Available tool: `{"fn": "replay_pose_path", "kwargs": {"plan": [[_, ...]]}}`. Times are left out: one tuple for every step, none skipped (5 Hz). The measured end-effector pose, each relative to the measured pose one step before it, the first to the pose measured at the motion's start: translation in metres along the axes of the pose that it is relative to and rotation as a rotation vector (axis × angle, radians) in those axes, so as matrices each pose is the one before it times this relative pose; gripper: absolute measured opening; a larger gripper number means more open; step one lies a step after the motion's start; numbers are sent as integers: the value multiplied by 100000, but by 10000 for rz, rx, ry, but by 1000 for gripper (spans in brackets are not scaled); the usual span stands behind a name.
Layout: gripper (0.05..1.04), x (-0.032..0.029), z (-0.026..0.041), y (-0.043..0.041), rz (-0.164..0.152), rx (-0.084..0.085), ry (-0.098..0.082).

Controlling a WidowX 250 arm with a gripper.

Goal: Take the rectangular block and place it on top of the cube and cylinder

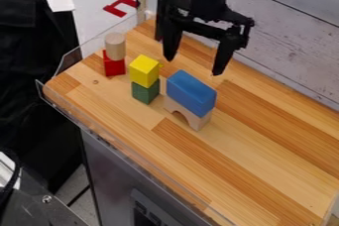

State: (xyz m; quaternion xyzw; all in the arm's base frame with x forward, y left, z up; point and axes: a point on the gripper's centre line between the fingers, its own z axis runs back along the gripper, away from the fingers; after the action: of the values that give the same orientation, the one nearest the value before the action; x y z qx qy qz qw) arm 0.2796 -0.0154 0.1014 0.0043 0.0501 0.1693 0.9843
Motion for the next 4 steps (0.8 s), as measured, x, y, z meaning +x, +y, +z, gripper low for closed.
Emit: {"fn": "replay_pose_path", "kwargs": {"plan": [[998,-6,-256,-42,2148,-473,-227],[998,153,-598,461,1791,-174,-224],[998,394,-262,-189,1859,-144,-229],[998,10,-373,577,1355,345,-225]]}}
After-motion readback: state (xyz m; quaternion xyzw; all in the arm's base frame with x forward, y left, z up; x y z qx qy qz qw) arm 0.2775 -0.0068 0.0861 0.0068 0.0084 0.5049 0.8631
